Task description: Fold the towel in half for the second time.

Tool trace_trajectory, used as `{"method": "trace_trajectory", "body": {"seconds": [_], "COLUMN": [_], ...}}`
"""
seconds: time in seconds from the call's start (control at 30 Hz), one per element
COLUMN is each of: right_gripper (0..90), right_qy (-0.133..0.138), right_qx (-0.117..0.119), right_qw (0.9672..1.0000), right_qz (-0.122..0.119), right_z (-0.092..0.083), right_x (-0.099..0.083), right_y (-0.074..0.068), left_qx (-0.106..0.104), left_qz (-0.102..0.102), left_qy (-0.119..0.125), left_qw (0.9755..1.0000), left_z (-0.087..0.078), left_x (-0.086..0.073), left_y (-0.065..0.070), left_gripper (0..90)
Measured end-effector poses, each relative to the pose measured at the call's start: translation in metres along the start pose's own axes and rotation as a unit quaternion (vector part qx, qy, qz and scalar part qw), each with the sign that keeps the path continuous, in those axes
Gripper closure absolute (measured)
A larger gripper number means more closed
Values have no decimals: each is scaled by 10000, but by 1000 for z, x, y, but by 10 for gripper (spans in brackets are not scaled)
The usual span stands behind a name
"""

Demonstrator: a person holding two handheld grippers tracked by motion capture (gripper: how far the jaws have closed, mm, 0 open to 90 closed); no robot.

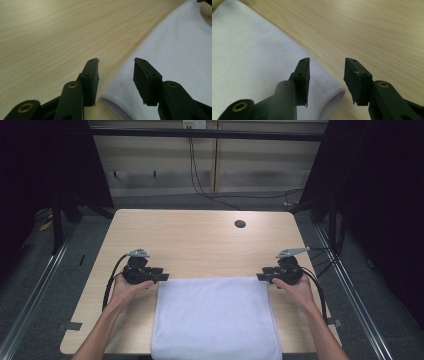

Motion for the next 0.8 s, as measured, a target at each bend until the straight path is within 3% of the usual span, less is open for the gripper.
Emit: {"method": "trace_trajectory", "body": {"seconds": [0.3,0.57,0.67,0.8], "right_gripper": [555,771,852,867], "right_qy": [-208,-353,-360,-269], "right_qx": [14,-18,-34,-58], "right_qw": [9998,9991,9992,9996], "right_qz": [-17,-237,-187,45], "right_z": [9,14,14,16], "right_x": [-15,-19,-19,-19], "right_y": [3,-2,-1,5], "left_qx": [36,-58,-73,7], "left_qz": [20,118,219,290], "left_qy": [-146,-77,-145,-114], "left_qw": [9999,9999,9996,9995], "left_z": [0,0,4,10], "left_x": [-13,-17,-17,-18], "left_y": [-3,2,3,6], "left_gripper": [497,468,470,513]}}
Point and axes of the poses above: each handheld gripper's, and its own axes: z roughly forward along the jaws, x roughly out of its top, y roughly to its right, the point moved 2 cm from there along z, roughly forward along the jaws, and after that the axes turned 9 degrees about y, right-handed, at the moved point
